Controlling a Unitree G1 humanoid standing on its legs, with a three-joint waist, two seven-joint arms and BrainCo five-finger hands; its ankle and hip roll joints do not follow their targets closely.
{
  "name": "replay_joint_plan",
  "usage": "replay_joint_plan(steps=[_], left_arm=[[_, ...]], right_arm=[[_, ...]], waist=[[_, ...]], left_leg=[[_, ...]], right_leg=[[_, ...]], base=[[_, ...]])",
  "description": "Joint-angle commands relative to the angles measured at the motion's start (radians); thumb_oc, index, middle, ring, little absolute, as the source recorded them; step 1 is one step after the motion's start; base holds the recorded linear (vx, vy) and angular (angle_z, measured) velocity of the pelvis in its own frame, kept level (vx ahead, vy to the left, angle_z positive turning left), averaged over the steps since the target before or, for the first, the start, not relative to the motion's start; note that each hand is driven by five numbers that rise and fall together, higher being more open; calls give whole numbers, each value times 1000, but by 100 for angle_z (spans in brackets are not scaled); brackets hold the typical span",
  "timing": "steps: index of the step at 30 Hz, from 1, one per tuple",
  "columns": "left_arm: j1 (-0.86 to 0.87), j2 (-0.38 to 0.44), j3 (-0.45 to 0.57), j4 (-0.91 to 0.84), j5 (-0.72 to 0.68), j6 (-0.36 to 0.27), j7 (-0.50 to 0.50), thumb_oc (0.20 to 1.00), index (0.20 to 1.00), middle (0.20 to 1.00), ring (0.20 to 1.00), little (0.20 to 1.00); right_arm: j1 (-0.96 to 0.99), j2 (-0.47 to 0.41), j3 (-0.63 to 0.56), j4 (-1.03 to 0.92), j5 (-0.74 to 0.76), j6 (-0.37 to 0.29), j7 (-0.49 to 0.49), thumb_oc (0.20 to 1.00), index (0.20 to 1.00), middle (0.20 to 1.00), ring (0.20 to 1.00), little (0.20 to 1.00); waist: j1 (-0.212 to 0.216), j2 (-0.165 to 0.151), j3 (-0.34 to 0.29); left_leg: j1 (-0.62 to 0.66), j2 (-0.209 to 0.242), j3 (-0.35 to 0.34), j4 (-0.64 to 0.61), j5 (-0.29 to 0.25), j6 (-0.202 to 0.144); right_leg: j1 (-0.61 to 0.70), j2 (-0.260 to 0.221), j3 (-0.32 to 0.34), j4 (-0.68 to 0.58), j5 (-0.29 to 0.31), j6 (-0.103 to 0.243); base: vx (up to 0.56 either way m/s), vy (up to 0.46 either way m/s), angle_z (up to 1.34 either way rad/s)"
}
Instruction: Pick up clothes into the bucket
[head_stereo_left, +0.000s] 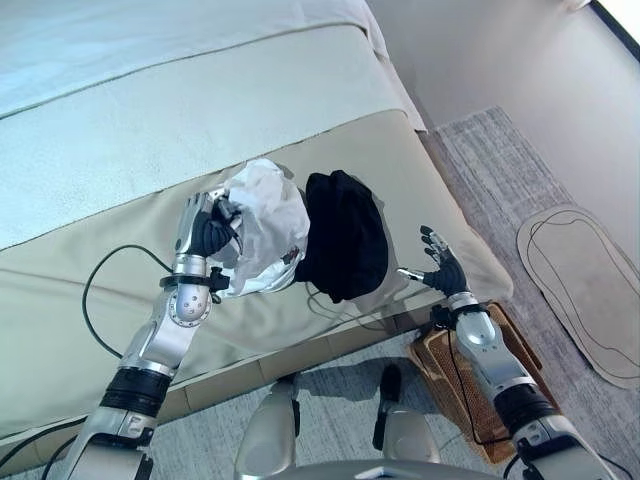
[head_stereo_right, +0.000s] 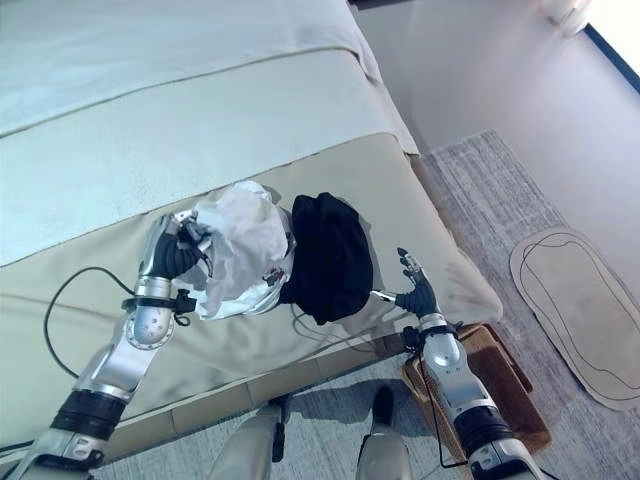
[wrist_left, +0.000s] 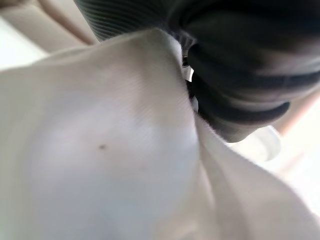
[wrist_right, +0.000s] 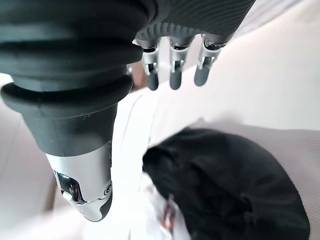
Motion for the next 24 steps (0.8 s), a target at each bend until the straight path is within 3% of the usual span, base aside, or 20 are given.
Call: replay_joint_plan(steps=[1, 5, 10, 14, 17, 24], left_arm=[[-49, -4, 23, -109, -152, -114, -55, 200, 200, 200, 200, 200], [-83, -3, 7, -179, -221, -119, -97, 200, 200, 200, 200, 200], [-163, -13, -66, -204, -431, -131, -221, 200, 200, 200, 200, 200], [-196, -37, -131, -200, -560, -120, -294, 200, 200, 200, 200, 200], [-194, -42, -179, -212, -604, -98, -349, 200, 200, 200, 200, 200], [-143, -35, -180, -237, -610, -79, -360, 200, 200, 200, 200, 200]], right_arm=[[-66, -16, 63, -22, -61, -21, 28, 1000, 1000, 1000, 1000, 1000], [-80, -21, 96, -89, -80, -20, 57, 1000, 1000, 1000, 1000, 1000], [-124, -41, 158, -210, -122, -31, 100, 1000, 1000, 1000, 1000, 1000], [-166, 2, 182, -248, -62, -34, 110, 1000, 1000, 1000, 1000, 1000], [-179, 85, 187, -252, 90, -22, 133, 1000, 1000, 1000, 1000, 1000], [-113, 165, 123, -282, 359, -17, 137, 1000, 1000, 1000, 1000, 1000]], waist=[[7, -8, -81], [10, -7, -105], [6, -1, -140], [8, 5, -160], [5, 12, -177], [-1, 18, -186]], left_leg=[[35, 11, 39, 10, -62, 7], [70, 18, 44, -7, -60, 5], [127, 30, 51, -39, -55, 1], [164, 36, 60, -46, -60, 2], [197, 39, 72, -59, -62, 2], [217, 40, 85, -65, -66, 5]], right_leg=[[-45, -5, -7, -12, 92, 5], [-13, 7, -11, -23, 86, 1], [30, 20, -16, -32, 75, -3], [59, 24, -14, -38, 71, -4], [80, 28, -9, -39, 64, -5], [90, 26, -9, -37, 62, -3]], base=[[40, -44, -1], [49, -44, -3], [62, -31, -2], [62, -14, -5], [53, 1, -9], [18, 2, -5]])
